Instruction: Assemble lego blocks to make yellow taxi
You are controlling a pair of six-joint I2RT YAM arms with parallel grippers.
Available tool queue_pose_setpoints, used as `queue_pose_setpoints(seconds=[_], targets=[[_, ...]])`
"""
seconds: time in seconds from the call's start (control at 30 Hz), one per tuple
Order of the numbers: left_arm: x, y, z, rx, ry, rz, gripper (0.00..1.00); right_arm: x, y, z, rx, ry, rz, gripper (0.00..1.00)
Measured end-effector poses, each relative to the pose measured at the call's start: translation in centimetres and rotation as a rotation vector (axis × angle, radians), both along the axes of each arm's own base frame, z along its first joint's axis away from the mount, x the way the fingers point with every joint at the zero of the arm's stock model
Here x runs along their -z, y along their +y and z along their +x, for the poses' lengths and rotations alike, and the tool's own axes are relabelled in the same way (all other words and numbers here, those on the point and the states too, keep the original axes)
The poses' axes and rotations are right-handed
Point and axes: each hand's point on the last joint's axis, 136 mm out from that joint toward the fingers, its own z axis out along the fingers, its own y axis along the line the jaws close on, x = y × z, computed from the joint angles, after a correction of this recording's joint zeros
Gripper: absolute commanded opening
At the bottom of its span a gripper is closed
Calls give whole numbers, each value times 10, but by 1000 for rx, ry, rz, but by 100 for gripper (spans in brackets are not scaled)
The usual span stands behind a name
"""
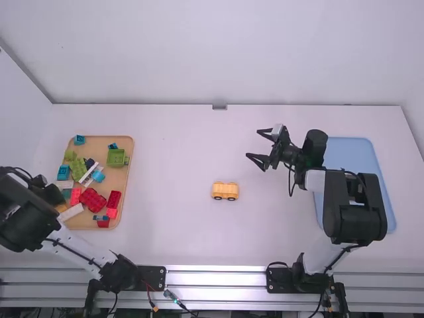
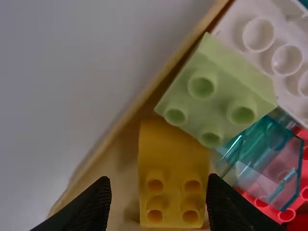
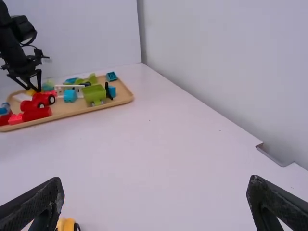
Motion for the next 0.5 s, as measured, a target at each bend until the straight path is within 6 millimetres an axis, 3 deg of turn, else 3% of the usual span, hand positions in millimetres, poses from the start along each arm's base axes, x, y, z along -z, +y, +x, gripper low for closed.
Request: queue_pose_setpoints(seconds=[0.3, 0.5], targets=[[3, 1, 3, 6, -6, 18, 38, 0, 0, 0, -1, 3, 1, 99], [3, 4, 5, 6, -15, 35, 42, 0, 0, -1, -4, 5, 1, 99]])
